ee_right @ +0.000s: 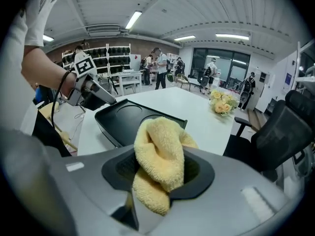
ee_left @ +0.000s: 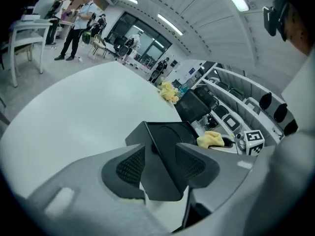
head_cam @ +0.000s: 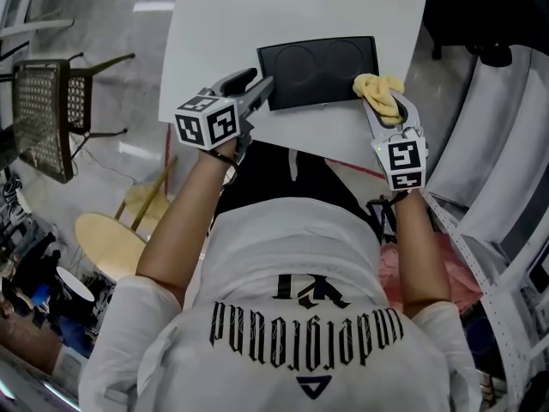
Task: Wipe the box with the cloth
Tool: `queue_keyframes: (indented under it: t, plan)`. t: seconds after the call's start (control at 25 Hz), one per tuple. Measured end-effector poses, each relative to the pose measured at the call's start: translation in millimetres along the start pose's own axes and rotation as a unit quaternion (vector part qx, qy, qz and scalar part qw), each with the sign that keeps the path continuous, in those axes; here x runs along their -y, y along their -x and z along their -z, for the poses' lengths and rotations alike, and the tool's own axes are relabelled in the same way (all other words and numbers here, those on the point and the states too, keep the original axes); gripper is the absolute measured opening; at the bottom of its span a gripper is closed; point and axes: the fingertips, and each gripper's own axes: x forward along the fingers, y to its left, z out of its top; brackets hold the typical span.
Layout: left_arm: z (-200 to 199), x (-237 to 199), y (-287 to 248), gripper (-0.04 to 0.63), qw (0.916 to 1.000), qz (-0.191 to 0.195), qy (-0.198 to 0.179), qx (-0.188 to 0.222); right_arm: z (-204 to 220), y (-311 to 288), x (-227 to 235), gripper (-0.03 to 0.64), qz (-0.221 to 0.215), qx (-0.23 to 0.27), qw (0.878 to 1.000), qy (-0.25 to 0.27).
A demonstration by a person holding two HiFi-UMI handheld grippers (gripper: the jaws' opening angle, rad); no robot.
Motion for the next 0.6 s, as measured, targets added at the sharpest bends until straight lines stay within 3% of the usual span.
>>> queue_keyframes:
  t: [0.28,0.6]
  plan:
    - [14.2,-3.5,-14.6,0.179,0.9999,0.009,0.008,-0.006,1.0,-11.1,-32.7,0.147,-0.017,-0.003,1.000,0.006]
    - [13.0,-5.4,-15.3,0.173,0.9999,0.001,0.014,-0.001,-44.3,-51.4,-154.3,0.144,-0.120,0.015,0.989,0.082]
